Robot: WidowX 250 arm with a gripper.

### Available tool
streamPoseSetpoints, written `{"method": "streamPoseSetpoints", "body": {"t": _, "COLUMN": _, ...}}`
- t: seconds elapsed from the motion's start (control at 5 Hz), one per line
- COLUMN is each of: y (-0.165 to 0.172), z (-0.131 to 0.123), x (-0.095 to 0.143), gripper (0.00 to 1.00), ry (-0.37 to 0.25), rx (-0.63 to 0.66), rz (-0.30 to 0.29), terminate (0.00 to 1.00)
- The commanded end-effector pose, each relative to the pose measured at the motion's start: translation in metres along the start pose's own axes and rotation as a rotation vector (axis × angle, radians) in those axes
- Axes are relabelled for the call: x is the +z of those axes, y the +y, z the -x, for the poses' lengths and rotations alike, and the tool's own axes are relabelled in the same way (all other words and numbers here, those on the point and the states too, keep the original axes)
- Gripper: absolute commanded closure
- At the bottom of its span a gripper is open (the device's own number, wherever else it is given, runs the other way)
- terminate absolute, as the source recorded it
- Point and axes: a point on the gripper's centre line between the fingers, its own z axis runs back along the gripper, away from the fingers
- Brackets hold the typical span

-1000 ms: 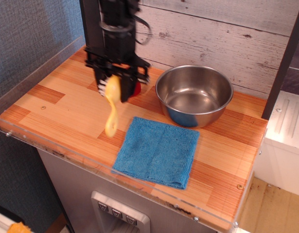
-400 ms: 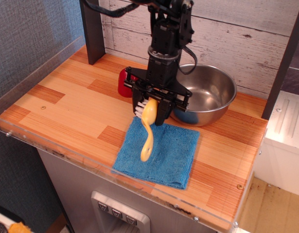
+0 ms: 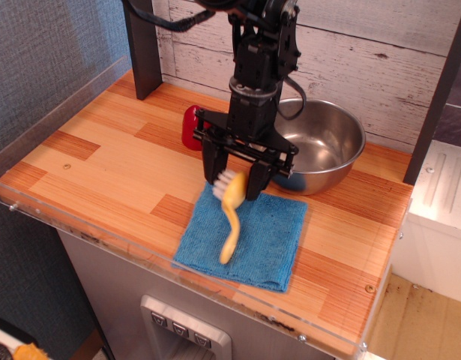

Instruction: Put the brush on the cloth.

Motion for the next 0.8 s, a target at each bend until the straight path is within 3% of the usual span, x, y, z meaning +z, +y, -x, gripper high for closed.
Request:
{"method": "streamPoseSetpoints", "body": {"t": 0.0, "y": 0.025, "z": -0.001, "x": 0.033, "gripper": 0.0, "ry": -0.085, "rx": 0.042, "rz": 0.021, "terminate": 0.0}}
{"method": "streamPoseSetpoints", "body": {"t": 0.2, "y": 0.045, "z": -0.003, "x": 0.058, "gripper": 0.0, "ry": -0.137, "rx": 0.071, "rz": 0.034, "terminate": 0.0}}
{"method": "streamPoseSetpoints", "body": {"t": 0.6, "y": 0.049, "z": -0.009, "x": 0.059, "gripper": 0.0, "ry": -0.156, "rx": 0.026, "rz": 0.062, "terminate": 0.0}}
